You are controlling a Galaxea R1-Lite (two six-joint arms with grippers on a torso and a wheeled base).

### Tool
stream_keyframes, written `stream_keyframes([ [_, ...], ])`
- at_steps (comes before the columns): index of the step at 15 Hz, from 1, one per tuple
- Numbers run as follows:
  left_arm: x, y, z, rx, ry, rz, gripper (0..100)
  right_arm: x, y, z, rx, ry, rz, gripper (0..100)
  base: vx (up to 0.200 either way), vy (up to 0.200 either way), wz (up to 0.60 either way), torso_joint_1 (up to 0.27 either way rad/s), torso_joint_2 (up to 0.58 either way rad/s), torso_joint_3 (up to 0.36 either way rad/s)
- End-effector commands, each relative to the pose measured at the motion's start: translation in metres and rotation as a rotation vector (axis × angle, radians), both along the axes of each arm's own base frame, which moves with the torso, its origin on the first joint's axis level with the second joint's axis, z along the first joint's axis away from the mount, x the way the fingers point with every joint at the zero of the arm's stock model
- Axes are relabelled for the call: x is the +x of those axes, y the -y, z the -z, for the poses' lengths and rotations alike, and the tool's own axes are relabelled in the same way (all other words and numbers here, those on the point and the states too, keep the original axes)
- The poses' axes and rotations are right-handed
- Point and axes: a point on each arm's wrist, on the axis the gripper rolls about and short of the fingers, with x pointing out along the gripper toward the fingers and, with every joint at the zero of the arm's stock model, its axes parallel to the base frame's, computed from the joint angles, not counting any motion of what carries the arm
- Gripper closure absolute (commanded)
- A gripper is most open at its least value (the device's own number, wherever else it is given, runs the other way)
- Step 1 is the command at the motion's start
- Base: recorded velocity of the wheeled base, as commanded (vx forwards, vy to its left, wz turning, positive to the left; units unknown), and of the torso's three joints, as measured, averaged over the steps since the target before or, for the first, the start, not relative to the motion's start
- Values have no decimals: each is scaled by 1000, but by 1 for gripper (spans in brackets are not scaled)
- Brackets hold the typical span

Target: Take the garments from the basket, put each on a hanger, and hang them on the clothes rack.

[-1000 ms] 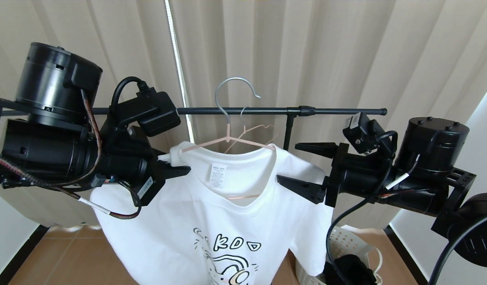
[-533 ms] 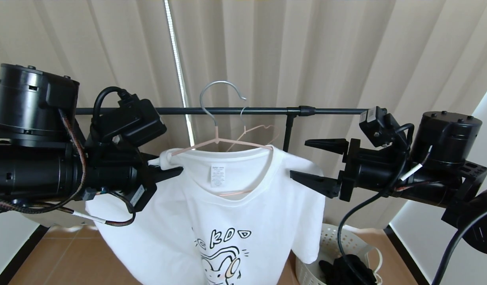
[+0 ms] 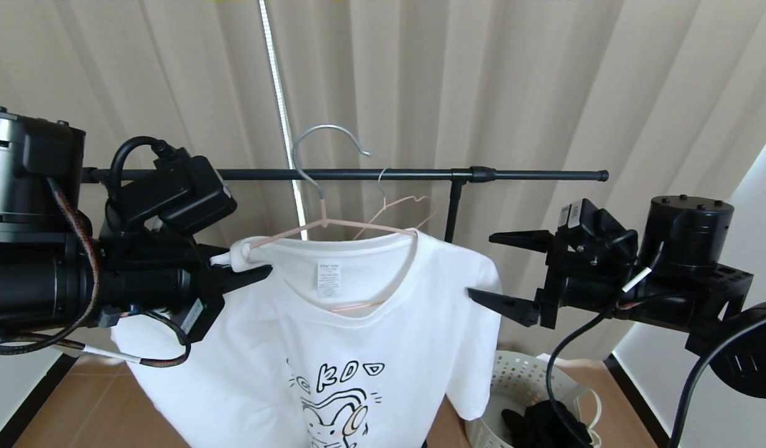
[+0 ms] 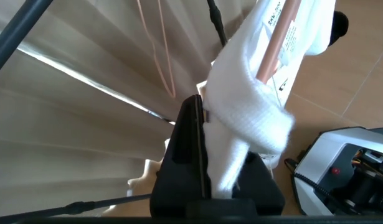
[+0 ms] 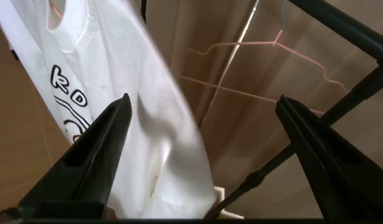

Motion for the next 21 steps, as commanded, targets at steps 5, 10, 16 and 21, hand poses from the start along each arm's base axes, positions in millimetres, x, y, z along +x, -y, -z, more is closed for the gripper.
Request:
stream_keyframes([
  [5, -8, -8, -8, -16, 33, -19, 100, 11, 3, 30, -83, -15, -1, 0, 0, 0, 0, 0, 0, 0],
  [10, -11, -11, -11, -21, 46, -27, 100, 22, 4, 50, -122, -39, -1, 0, 0, 0, 0, 0, 0, 0],
  [16, -21, -15, -8, -22, 47, -27, 100, 27, 4, 45, -104, -34, 9, 100, 0, 0, 0, 0, 0, 0],
  [21, -32, -22, -5, -25, 51, -37, 100, 40, 20, 39, -71, -45, 77, 100, 0, 0, 0, 0, 0, 0],
])
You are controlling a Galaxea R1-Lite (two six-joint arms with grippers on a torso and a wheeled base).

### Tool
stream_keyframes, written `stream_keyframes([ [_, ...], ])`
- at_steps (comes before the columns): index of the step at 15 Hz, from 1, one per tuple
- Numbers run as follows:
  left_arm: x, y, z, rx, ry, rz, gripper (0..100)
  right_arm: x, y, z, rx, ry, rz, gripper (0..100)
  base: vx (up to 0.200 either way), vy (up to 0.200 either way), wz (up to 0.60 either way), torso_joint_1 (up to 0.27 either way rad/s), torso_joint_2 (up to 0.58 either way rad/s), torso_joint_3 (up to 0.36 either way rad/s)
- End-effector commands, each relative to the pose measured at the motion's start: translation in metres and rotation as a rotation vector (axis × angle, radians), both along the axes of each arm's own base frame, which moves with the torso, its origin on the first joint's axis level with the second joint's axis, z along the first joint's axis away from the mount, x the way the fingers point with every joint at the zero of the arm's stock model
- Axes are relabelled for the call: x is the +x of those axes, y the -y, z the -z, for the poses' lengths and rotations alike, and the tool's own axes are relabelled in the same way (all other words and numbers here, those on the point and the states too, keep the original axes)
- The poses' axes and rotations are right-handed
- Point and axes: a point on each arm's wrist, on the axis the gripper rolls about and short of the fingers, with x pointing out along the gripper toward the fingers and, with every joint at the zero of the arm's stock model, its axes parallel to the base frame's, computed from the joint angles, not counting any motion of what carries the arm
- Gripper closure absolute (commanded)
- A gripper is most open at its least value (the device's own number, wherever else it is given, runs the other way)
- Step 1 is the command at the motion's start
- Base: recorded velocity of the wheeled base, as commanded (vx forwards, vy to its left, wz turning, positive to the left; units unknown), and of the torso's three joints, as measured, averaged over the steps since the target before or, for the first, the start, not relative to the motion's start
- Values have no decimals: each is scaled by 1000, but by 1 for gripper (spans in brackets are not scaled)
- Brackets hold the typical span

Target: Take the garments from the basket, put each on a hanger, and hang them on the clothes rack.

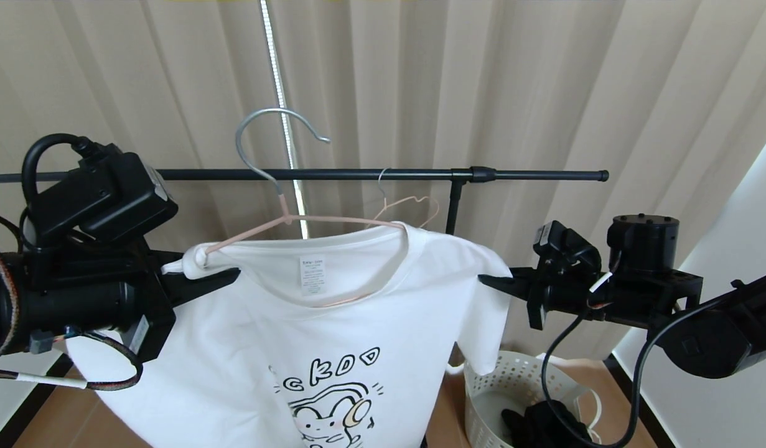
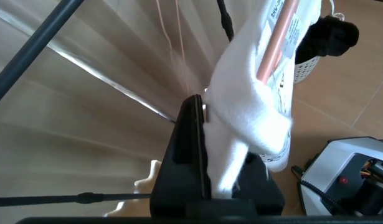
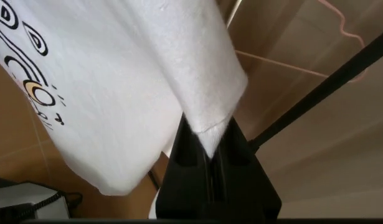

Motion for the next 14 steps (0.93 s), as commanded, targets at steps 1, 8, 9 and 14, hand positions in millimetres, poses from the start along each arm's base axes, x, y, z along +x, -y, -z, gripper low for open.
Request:
stream_keyframes([
  [1, -7, -5, 2, 0, 5, -10, 100, 5, 6, -1, 16, -10, 28, 100, 0, 0, 0, 0, 0, 0],
  [8, -16, -18, 4, -6, 14, -60, 100, 11, 11, 0, 28, -20, 48, 100, 0, 0, 0, 0, 0, 0],
  [9, -16, -18, 4, -6, 14, -60, 100, 11, 11, 0, 28, -20, 48, 100, 0, 0, 0, 0, 0, 0],
  [14, -14, -19, 5, -4, 8, -67, 100, 10, 9, 0, 29, -21, 43, 100, 0, 0, 0, 0, 0, 0],
])
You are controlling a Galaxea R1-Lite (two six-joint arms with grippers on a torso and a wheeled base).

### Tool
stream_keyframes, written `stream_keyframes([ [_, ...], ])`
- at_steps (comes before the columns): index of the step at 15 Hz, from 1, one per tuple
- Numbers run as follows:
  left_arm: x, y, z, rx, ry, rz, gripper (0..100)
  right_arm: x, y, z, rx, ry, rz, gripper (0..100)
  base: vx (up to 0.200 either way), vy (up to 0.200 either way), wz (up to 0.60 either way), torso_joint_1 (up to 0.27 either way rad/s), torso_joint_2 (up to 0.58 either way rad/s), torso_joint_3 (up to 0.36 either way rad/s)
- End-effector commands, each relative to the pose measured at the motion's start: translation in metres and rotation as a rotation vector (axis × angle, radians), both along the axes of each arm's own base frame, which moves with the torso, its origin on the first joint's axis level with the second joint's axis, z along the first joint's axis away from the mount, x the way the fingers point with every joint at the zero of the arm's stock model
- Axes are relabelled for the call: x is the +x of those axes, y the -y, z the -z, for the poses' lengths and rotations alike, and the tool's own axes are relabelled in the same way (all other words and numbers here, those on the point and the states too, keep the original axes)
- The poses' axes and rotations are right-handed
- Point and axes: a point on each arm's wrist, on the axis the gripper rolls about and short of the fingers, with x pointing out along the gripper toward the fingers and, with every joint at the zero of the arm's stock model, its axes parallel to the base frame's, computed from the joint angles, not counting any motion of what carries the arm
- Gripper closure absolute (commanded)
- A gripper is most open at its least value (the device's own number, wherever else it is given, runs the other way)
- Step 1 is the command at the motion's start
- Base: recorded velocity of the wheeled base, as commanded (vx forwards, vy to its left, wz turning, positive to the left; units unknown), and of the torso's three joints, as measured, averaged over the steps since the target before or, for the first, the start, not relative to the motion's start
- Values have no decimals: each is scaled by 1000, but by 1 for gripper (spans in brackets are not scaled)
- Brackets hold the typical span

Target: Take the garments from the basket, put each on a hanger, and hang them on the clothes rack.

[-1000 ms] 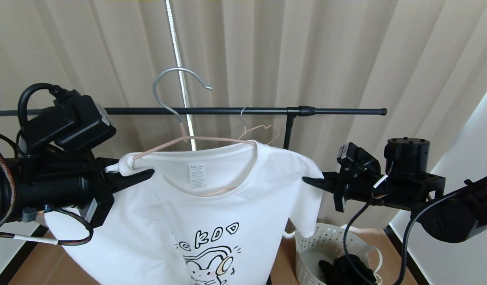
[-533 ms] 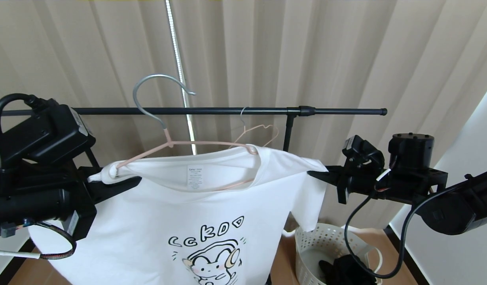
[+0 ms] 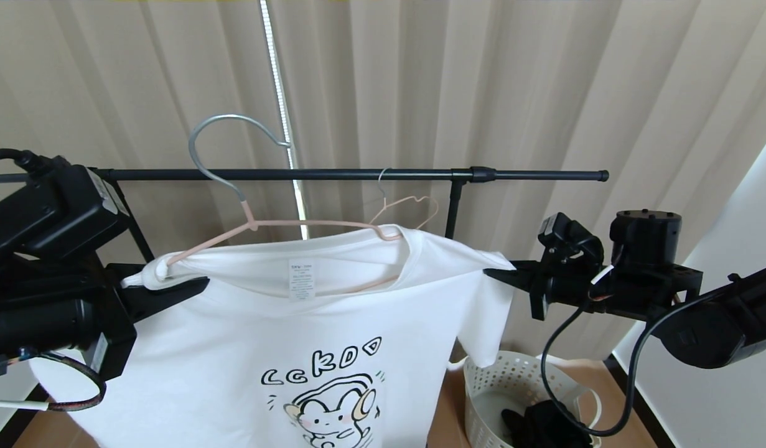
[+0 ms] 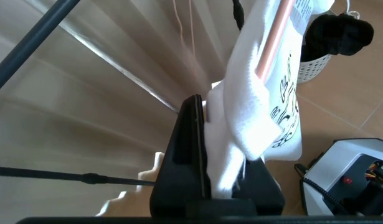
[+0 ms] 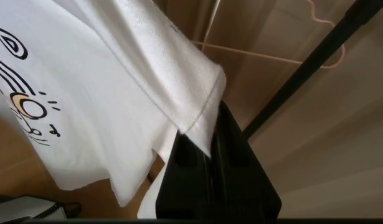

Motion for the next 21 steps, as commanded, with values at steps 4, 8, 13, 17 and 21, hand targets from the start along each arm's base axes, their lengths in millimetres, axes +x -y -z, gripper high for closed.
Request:
stream_keyframes([
  [4, 2, 0, 2, -2, -13, -8, 100, -9, -9, 4, -5, -13, -35, 0, 0, 0, 0, 0, 0, 0],
  [8, 3, -8, 9, -32, -62, -83, 100, -16, -9, -9, 2, 21, -40, 0, 0, 0, 0, 0, 0, 0],
  [13, 1, -29, 42, -4, -173, -202, 100, -18, -9, -16, 6, 42, -40, 0, 0, 0, 0, 0, 0, 0],
  [17, 8, -37, 74, 24, -317, -258, 100, -17, -10, -13, 4, 37, -36, 0, 0, 0, 0, 0, 0, 0],
  [21, 24, -37, 94, 61, -422, -280, 100, -17, -10, -13, 4, 37, -36, 0, 0, 0, 0, 0, 0, 0],
])
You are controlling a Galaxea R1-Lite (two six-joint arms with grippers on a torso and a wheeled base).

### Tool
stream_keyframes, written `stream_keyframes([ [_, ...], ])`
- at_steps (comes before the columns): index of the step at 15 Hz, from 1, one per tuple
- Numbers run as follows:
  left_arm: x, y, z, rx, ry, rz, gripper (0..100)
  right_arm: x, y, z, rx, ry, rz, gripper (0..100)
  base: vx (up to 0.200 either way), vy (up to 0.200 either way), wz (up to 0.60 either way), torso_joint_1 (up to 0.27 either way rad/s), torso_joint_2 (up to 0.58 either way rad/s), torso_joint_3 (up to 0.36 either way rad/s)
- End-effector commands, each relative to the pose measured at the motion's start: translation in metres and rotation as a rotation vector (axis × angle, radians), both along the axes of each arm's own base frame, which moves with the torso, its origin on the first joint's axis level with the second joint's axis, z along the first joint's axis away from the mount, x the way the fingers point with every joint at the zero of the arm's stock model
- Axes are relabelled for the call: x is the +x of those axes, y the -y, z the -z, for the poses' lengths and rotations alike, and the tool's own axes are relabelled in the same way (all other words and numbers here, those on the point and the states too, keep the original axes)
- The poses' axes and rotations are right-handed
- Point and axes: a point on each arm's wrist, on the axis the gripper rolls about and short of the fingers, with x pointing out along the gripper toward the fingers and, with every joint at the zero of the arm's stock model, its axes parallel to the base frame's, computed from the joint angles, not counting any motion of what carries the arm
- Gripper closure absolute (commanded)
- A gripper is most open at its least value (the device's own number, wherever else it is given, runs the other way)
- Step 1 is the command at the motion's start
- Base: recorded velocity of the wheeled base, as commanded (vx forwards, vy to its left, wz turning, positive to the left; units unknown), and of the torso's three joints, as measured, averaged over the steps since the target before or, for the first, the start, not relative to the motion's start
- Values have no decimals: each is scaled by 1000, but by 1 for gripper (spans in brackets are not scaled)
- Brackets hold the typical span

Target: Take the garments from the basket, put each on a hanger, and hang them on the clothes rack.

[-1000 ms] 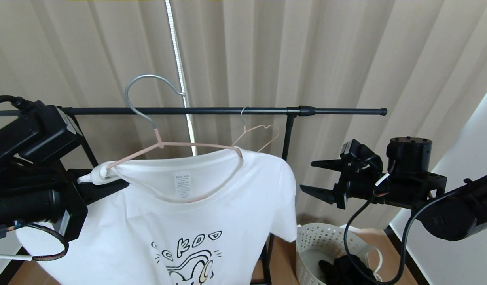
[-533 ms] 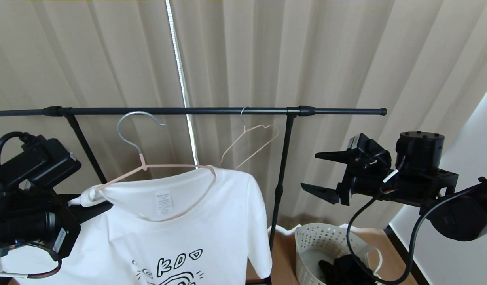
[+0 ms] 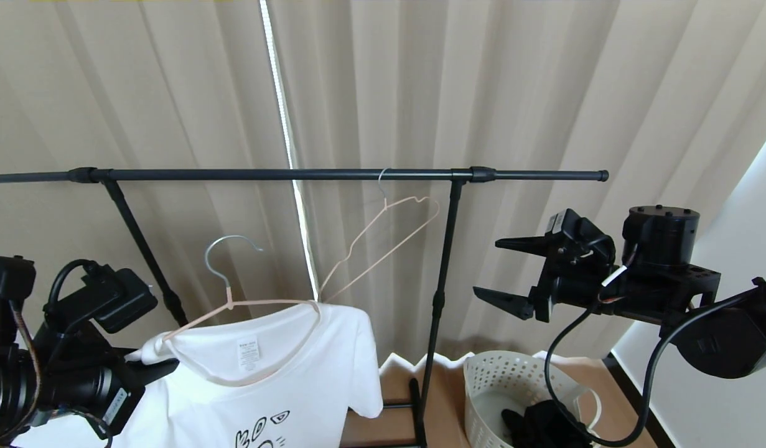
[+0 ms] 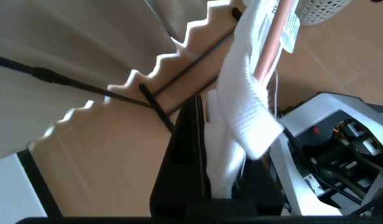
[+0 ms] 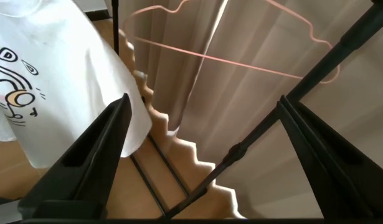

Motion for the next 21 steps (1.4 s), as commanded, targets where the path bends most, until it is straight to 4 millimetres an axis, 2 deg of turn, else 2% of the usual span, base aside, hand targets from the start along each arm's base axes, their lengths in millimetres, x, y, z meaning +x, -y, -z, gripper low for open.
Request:
stream_keyframes([
  [1, 14, 0, 18, 34, -96, -21, 100, 0, 0, 1, 0, -1, -1, 0, 0, 0, 0, 0, 0, 0],
  [4, 31, 0, 32, 75, -160, -58, 100, 1, 0, 1, -1, -2, -1, 0, 0, 0, 0, 0, 0, 0],
  [11, 71, 0, 64, 144, -148, -129, 100, 2, -1, 1, -1, -1, 0, 0, 0, 0, 0, 0, 0, 0],
  [13, 82, -2, 67, 153, -131, -153, 100, 2, -1, 1, -1, -1, 0, 0, 0, 0, 0, 0, 0, 0],
  [16, 98, -5, 61, 128, -76, -187, 100, 2, -1, 1, -1, -2, 0, 0, 0, 0, 0, 0, 0, 0],
  [21, 130, -4, 55, -17, 41, -313, 100, 2, -1, 1, -1, -2, 0, 0, 0, 0, 0, 0, 0, 0],
])
